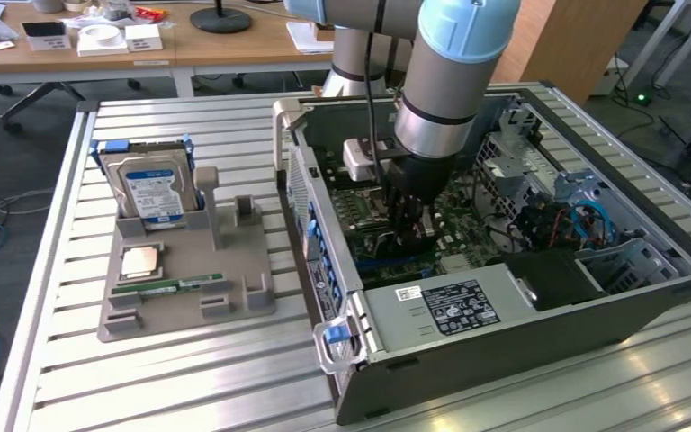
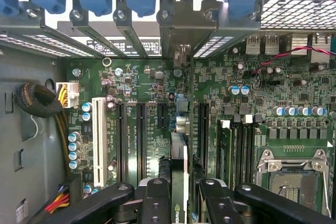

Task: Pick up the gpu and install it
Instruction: 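Insert the gpu into the slot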

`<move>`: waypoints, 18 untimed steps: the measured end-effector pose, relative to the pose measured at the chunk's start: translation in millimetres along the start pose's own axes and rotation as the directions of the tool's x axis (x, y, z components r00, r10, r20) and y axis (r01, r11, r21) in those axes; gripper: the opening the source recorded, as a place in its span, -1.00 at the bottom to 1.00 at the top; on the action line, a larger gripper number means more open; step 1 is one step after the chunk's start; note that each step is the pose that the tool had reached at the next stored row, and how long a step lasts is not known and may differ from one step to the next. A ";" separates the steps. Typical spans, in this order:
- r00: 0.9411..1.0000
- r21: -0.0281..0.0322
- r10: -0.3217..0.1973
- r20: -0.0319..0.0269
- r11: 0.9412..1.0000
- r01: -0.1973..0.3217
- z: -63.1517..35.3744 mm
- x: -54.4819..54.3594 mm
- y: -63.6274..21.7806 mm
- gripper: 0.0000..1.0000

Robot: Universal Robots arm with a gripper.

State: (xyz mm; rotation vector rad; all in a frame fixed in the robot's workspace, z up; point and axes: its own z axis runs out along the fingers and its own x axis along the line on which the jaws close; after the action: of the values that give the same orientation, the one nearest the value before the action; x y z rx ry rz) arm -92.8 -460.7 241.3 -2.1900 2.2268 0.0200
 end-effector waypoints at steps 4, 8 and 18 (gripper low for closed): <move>1.000 0.000 0.000 0.000 1.000 0.000 0.1 0.0 0.0 -0.48; 1.000 0.001 0.000 0.000 1.000 0.000 0.2 -0.1 0.5 -0.48; 1.000 0.001 0.000 0.000 1.000 0.000 1.0 0.7 1.8 -0.48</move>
State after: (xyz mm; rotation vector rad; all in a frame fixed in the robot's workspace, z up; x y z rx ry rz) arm -94.6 -461.3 240.3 -2.1895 2.2263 0.0188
